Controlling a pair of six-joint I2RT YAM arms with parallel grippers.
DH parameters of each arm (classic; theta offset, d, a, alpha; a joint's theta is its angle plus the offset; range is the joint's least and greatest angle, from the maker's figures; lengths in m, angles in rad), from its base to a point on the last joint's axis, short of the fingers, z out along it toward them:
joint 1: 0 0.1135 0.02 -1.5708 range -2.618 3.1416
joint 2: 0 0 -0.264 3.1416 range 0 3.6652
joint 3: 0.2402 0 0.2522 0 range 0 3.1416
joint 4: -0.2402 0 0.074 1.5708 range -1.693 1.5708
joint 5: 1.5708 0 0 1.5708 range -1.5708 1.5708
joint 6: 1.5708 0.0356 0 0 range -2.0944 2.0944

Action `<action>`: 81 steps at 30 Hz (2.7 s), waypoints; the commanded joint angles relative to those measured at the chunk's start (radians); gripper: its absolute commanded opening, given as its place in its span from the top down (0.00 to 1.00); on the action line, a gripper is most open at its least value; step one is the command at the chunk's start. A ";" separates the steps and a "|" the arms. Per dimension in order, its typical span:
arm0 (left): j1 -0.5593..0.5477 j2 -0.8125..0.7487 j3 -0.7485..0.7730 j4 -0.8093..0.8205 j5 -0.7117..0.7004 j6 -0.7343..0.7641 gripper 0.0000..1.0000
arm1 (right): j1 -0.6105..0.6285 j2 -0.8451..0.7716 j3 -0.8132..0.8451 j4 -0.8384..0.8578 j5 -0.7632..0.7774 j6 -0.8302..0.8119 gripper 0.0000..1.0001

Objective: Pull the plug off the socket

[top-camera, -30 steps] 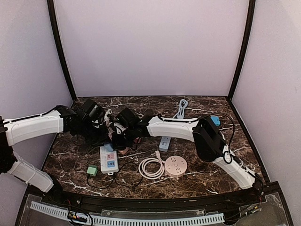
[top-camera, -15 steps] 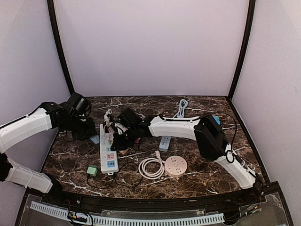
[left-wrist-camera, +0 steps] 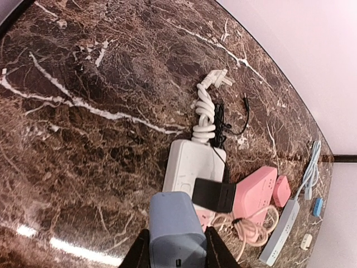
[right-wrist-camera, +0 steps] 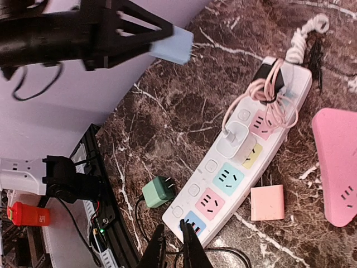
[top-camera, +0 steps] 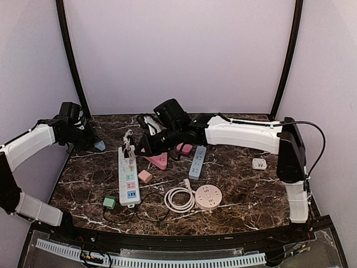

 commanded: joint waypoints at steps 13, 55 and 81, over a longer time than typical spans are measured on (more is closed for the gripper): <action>0.243 0.360 -0.074 0.524 0.409 -0.075 0.85 | -0.113 -0.420 -0.472 0.167 0.164 -0.023 0.62; 0.055 0.087 -0.184 0.164 0.121 0.066 0.31 | -0.130 -0.398 -0.528 0.213 0.133 -0.003 0.51; -0.424 0.298 0.145 -0.192 -0.292 0.036 0.33 | -0.133 -0.327 -0.517 0.236 0.131 0.025 0.20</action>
